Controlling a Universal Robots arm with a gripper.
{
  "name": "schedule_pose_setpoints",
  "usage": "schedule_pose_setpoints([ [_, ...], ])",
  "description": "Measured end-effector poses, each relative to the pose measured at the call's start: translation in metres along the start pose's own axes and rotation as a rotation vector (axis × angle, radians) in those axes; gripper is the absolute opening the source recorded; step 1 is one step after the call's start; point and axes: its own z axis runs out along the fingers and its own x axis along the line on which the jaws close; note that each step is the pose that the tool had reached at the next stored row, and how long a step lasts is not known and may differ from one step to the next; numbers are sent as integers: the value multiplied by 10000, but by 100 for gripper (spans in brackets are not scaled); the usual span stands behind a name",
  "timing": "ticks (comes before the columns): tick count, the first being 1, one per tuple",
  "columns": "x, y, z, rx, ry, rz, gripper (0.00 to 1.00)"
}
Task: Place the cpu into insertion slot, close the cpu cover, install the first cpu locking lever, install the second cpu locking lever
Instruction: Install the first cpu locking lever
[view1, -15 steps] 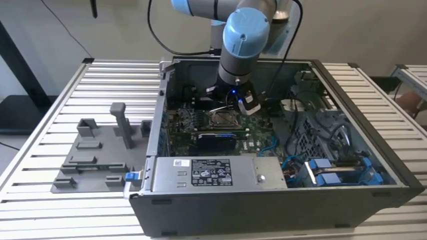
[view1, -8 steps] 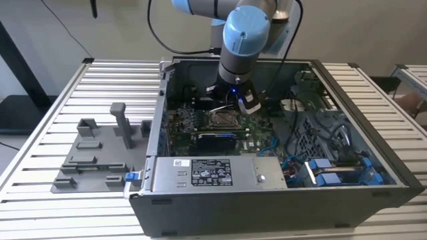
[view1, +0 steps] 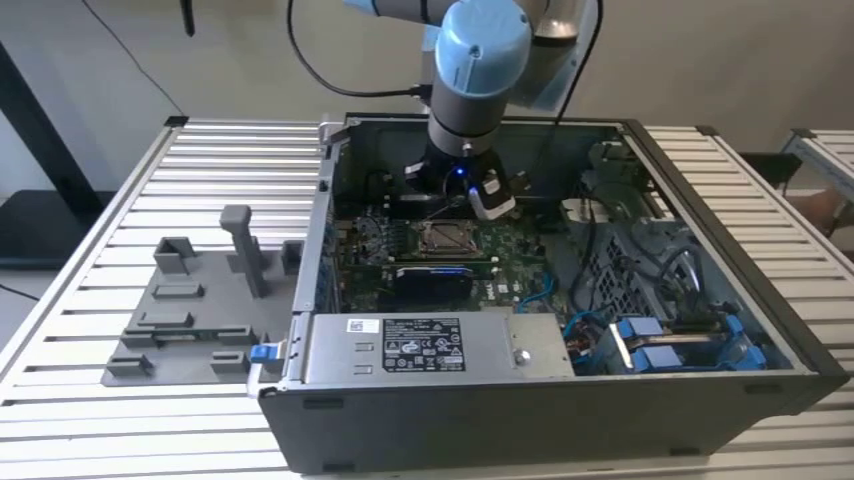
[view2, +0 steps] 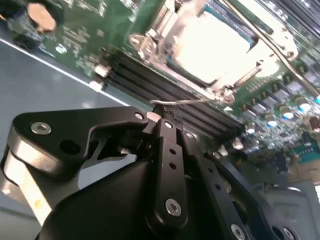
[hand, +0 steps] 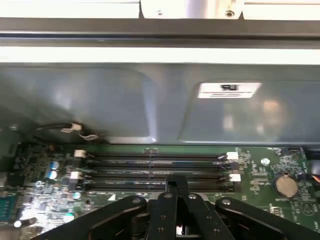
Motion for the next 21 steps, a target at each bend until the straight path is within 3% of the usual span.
schedule_pose_setpoints([
  [4,139,-1,-4,7,1,1,11],
  [6,182,-4,-3,96,0,0,11],
  [9,241,-6,-4,313,-3,-5,11],
  [11,257,-9,2,359,-4,-6,11],
  [16,334,-25,33,365,-38,-22,11],
  [21,339,-35,54,362,-41,-24,11],
])
